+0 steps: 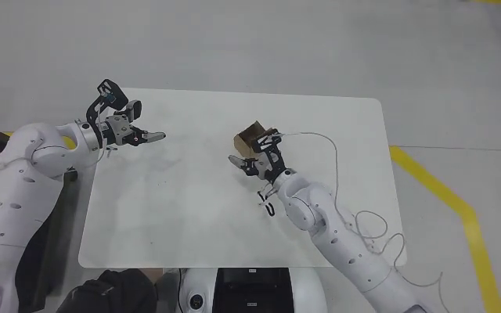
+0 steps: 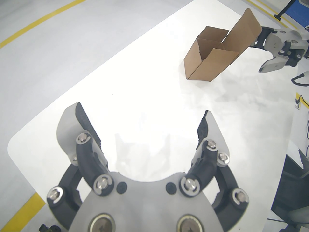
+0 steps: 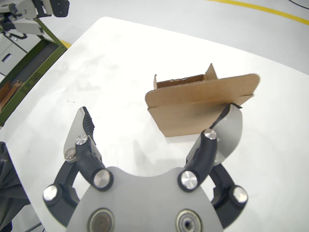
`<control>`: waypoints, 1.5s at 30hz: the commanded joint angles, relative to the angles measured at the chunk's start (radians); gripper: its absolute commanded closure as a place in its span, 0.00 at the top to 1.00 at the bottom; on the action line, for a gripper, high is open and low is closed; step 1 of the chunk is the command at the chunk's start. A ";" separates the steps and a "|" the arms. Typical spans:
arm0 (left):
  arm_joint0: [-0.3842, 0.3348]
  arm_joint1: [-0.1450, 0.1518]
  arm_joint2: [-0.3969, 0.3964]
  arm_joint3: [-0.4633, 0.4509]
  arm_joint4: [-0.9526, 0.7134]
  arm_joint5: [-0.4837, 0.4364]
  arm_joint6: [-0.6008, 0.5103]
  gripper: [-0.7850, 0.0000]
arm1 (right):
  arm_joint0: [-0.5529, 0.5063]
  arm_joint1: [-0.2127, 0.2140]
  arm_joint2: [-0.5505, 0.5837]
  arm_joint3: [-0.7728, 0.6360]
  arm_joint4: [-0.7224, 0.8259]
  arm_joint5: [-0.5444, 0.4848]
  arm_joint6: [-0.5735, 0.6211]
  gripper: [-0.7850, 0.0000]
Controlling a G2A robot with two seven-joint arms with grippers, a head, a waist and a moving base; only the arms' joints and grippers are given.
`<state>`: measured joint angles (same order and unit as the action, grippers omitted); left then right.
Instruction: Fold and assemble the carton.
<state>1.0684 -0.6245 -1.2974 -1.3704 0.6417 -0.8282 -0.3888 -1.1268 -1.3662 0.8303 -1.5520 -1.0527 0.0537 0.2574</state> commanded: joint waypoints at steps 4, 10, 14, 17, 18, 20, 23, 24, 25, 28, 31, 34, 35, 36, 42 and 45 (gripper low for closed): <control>0.000 0.000 0.000 0.000 0.000 0.000 0.000 1.00 | -0.004 -0.011 0.007 0.012 0.002 0.075 -0.033 1.00; 0.000 0.000 0.000 0.000 0.000 0.000 0.000 1.00 | -0.026 -0.013 0.027 0.006 -0.008 0.103 -0.040 1.00; 0.000 0.000 0.000 0.000 0.000 0.000 0.000 1.00 | -0.060 -0.008 0.047 -0.022 -0.045 0.127 -0.027 0.95; 0.000 0.000 0.000 0.000 0.000 0.000 0.000 1.00 | -0.088 -0.002 0.075 -0.047 -0.073 0.140 -0.013 0.98; 0.000 0.000 0.000 0.000 0.000 0.000 0.000 1.00 | -0.097 0.001 0.085 -0.056 -0.080 0.139 -0.010 0.99; 0.000 0.000 0.000 0.000 0.000 0.000 0.000 1.00 | -0.117 0.006 0.106 -0.071 -0.090 0.137 -0.003 0.99; 0.000 0.000 0.000 0.000 0.000 0.000 0.000 1.00 | -0.146 0.013 0.137 -0.100 -0.110 0.138 0.000 1.00; 0.000 0.000 0.000 0.000 0.000 0.000 0.000 1.00 | -0.157 0.015 0.145 -0.112 -0.118 0.137 -0.002 1.00; 0.000 0.000 0.000 0.000 0.000 0.000 0.000 1.00 | -0.169 0.017 0.154 -0.124 -0.127 0.138 -0.003 1.00; 0.000 0.000 0.000 0.000 0.000 0.000 0.000 1.00 | -0.196 0.022 0.184 -0.158 -0.149 0.150 -0.005 1.00; 0.000 0.000 0.000 0.000 0.000 0.000 0.000 1.00 | -0.215 0.025 0.208 -0.179 -0.137 0.147 0.002 0.98; 0.000 0.000 0.000 0.000 0.000 0.000 0.000 1.00 | -0.215 0.024 0.209 -0.179 -0.108 0.114 0.017 0.97; 0.000 0.000 0.000 0.000 0.000 0.000 0.000 1.00 | -0.212 0.022 0.206 -0.177 -0.096 0.102 0.019 0.96; 0.000 0.000 0.000 0.000 0.000 0.000 0.000 1.00 | -0.209 0.021 0.198 -0.171 -0.091 0.091 0.024 0.95; 0.000 0.000 0.000 0.000 0.000 0.000 0.000 1.00 | -0.161 0.005 0.163 -0.110 -0.032 0.064 0.031 0.44; 0.000 0.000 0.000 0.000 0.000 0.000 0.000 1.00 | -0.153 -0.002 0.155 -0.098 -0.002 0.075 0.020 0.25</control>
<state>1.0684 -0.6245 -1.2974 -1.3704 0.6417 -0.8282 -0.3888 -1.2811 -1.3664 0.9873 -1.6507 -1.0620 0.1270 0.2813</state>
